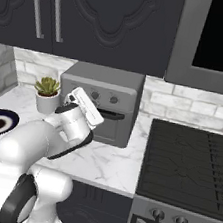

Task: Pull the toaster oven rack outwards. Pick up the baguette from the plate and place it on the toaster oven rack. Close the toaster oven door fully and set the temperature to the lowest setting.

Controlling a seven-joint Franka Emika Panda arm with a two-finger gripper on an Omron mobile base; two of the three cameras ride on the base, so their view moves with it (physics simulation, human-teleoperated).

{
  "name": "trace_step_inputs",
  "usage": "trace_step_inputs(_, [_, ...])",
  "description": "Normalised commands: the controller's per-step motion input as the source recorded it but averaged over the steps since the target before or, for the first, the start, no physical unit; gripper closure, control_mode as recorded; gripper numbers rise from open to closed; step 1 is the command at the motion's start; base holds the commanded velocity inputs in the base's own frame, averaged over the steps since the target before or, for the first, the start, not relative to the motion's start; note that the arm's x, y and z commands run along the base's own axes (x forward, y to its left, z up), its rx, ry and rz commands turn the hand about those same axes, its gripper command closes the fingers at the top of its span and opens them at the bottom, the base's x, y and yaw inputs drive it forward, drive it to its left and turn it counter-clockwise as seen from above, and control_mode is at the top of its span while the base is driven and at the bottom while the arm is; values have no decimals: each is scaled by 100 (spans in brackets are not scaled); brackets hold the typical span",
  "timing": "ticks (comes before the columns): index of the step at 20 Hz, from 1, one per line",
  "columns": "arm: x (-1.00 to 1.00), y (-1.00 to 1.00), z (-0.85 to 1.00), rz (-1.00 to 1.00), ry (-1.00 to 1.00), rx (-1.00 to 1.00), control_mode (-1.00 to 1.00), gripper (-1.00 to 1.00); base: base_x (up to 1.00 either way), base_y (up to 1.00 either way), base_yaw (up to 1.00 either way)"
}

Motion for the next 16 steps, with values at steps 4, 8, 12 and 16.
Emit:
trace_step_inputs(4, [30, -13, 15, 52, -23, -78, -100, 100, 0, 0, 0])
trace_step_inputs(8, [31, -14, 18, 49, -20, -84, -100, 100, 0, 0, 0])
trace_step_inputs(12, [34, -14, 19, 48, -21, -83, -100, 100, 0, 0, 0])
trace_step_inputs(16, [35, -17, 27, 47, -23, -79, -100, 100, 0, 0, 0])
